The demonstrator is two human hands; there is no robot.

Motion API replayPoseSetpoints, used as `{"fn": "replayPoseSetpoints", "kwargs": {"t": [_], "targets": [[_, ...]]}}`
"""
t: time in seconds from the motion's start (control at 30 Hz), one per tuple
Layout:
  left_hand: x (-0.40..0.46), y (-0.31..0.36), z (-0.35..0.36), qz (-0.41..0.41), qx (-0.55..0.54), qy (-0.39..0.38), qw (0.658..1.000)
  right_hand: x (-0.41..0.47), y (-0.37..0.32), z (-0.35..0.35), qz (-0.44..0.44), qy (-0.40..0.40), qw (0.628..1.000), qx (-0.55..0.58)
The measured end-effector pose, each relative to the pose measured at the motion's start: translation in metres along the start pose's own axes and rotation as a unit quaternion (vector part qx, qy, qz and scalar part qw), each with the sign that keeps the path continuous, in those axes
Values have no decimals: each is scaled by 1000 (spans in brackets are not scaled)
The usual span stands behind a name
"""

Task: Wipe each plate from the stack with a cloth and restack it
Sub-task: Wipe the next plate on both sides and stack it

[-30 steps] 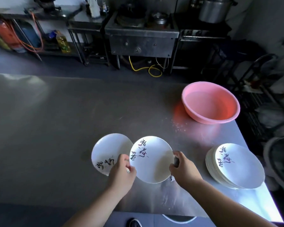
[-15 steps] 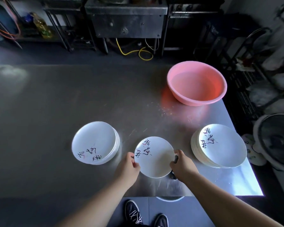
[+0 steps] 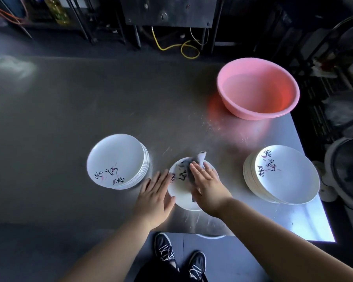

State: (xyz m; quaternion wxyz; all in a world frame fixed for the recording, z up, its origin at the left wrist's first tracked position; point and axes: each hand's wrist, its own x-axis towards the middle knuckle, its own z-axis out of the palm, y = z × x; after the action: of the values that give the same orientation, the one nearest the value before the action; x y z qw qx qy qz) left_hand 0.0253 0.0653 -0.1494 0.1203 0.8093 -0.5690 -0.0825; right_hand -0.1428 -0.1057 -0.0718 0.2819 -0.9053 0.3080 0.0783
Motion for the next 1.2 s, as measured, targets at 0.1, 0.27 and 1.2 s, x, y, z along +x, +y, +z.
{"fn": "replayPoseSetpoints", "kwargs": {"t": [0.1, 0.27, 1.2], "targets": [[-1, 2, 0, 12, 14, -10, 1000, 3, -3, 15, -25, -49, 991, -120], [1, 0, 3, 7, 22, -3, 1000, 17, -5, 30, -56, -46, 982, -174], [2, 1, 1, 8, 23, 5, 1000, -2, 0, 23, -33, -94, 976, -194]]}}
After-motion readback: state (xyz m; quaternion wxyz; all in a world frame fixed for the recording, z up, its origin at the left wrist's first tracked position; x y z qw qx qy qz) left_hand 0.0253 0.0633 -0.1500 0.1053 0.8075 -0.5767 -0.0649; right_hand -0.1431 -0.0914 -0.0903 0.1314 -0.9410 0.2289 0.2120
